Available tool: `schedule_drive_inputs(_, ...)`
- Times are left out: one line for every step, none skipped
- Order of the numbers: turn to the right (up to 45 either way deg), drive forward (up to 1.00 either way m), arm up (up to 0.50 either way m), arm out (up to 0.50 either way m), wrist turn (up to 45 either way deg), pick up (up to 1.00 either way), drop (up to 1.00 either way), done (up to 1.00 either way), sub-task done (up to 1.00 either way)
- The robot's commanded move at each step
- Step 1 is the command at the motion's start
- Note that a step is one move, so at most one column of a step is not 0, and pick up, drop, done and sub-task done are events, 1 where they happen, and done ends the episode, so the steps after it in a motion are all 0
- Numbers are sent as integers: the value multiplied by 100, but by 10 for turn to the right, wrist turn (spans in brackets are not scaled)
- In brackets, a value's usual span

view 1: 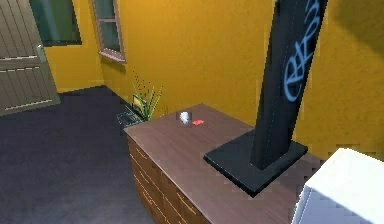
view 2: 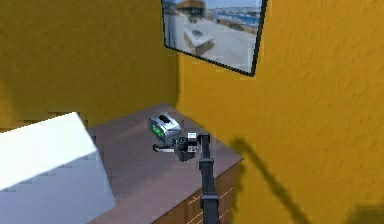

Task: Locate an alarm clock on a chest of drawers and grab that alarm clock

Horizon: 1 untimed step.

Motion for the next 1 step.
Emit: schedule_drive_inputs(0, 0, 0, 0, 0, 100, 0, 0, 0)
